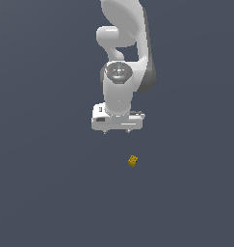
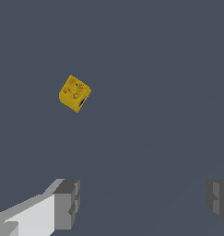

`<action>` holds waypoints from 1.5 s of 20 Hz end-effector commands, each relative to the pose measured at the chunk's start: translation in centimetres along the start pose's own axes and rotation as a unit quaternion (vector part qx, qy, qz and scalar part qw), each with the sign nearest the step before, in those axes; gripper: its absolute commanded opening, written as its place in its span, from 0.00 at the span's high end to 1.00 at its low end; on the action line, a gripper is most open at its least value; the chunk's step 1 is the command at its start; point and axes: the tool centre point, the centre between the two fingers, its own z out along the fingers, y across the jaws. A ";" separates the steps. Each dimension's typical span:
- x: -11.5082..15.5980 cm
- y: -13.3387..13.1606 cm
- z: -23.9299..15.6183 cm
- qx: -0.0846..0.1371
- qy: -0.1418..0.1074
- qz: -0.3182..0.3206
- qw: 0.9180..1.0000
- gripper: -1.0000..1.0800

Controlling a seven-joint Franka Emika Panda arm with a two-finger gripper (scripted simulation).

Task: Pick up the object and move it to a goal position.

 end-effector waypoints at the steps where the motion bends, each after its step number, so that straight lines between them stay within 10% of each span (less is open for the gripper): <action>1: 0.0 0.0 0.0 0.000 0.000 0.000 1.000 0.04; 30: 2.7 -2.4 2.3 0.005 0.003 0.074 0.997 0.04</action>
